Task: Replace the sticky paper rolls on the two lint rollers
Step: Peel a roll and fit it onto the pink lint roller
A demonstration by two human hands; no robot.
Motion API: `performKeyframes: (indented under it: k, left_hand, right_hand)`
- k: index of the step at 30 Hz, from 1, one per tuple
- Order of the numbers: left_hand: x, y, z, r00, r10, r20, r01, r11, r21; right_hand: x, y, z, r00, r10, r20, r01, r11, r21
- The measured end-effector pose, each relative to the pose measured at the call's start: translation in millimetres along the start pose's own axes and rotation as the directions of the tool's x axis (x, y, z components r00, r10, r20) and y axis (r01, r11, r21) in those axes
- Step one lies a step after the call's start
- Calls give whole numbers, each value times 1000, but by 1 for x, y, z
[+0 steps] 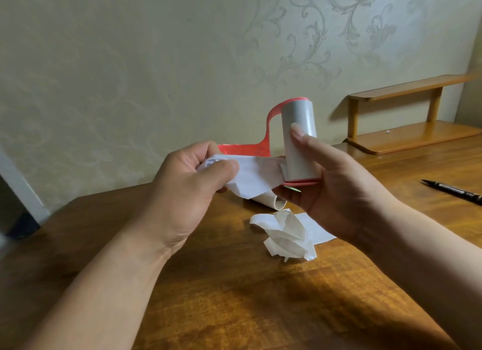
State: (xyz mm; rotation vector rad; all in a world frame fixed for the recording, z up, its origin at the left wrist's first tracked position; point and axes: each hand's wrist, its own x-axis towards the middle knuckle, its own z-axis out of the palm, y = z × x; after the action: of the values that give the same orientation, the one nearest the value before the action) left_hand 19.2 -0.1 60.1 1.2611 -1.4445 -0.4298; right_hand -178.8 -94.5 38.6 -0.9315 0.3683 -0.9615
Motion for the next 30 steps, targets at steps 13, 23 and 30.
performKeyframes:
  k: [13, 23, 30]
  left_hand:
    - [10, 2, -19, 938, -91, -333, -50, 919, -392]
    - [12, 22, -22, 822, -220, -526, -84, 866, -494]
    - [11, 25, -22, 845, -193, -499, -80, 877, -475]
  right_hand:
    - [7, -1, -8, 997, 15, 78, -18, 999, 42]
    - [-21, 34, 7, 841, -261, 474, 519, 139, -843]
    - [-12, 82, 39, 782, -28, 623, 579, -337, -742]
